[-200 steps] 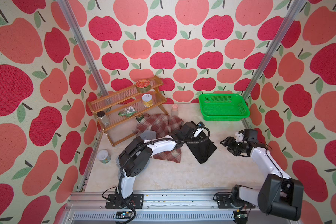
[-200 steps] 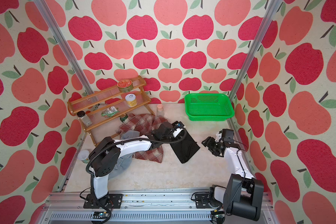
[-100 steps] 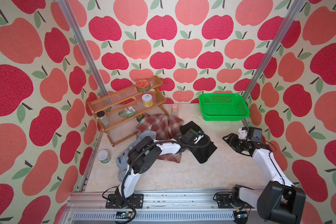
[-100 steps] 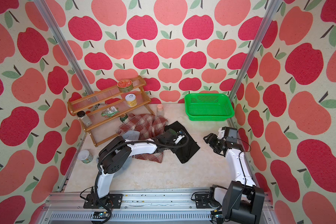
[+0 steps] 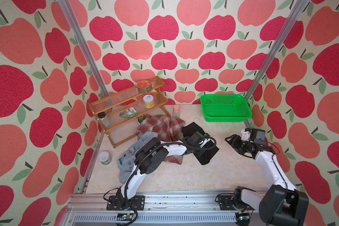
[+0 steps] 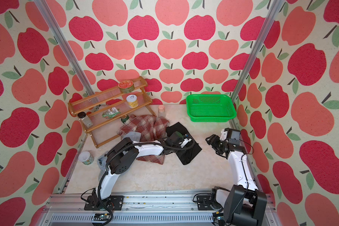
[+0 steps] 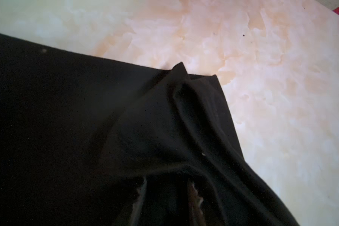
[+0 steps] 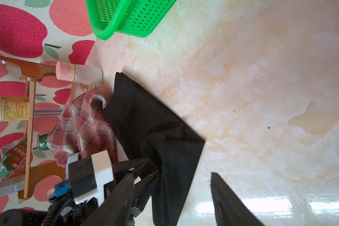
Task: Roll up the skirts
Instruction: Adjust the skirt at the center of the board.
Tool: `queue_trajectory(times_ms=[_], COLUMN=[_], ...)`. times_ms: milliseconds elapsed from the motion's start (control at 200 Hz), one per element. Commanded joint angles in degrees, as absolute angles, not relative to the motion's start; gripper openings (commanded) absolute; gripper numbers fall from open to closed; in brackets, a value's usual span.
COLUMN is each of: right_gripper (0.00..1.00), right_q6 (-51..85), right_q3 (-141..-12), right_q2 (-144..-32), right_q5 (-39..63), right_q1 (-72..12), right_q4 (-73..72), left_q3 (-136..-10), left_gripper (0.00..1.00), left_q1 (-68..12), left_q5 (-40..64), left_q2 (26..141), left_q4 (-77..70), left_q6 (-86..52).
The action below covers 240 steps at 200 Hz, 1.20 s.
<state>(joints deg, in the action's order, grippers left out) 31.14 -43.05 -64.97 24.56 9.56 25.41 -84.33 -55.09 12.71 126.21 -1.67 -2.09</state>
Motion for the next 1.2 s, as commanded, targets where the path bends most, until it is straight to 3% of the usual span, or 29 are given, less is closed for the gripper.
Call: queue_trajectory(times_ms=[0, 125, 200, 505, 705, 865, 1010, 1195], right_gripper=[0.65, 0.65, 0.65, 0.65, 0.65, 0.65, 0.66, 0.66], right_q6=[30.3, 30.52, 30.54, 31.54, 31.8, 33.17, 34.17, 35.61], right_q3=[-42.25, -42.01, -42.0, -41.03, -40.55, -39.64, -39.72, -39.98], right_q2=[-64.42, -64.33, -64.51, -61.23, -58.95, -60.67, -62.26, -63.78], right_q5=[25.46, 25.43, 25.4, 23.55, 22.65, 25.13, 27.57, 29.34], right_q1=[10.11, 10.29, 10.45, 14.27, 18.29, 19.73, 20.3, 20.3], right_q4=[26.29, 25.93, 25.82, 26.23, 27.22, 25.22, 23.65, 21.44], left_q3=[-87.58, -88.59, -89.22, -97.16, -94.87, -82.37, -61.55, -52.21], left_gripper=[0.35, 0.25, 0.25, 0.3, 0.42, 0.44, 0.47, 0.48], left_q1=[-56.28, -57.33, -57.88, -63.0, -66.15, -64.94, -65.55, -65.85], left_q5=[14.46, 14.68, 14.97, 19.55, 20.1, 15.61, 10.61, 3.15], left_q2=[127.43, 127.45, 126.73, 130.51, 129.21, 118.6, 104.69, 98.39], left_q4=[-0.45, -0.65, -0.88, 3.56, 0.75, -7.91, -22.75, -20.88], left_q6=[-2.64, -2.7, -3.06, -1.4, 1.96, 7.98, 25.56, 38.08])
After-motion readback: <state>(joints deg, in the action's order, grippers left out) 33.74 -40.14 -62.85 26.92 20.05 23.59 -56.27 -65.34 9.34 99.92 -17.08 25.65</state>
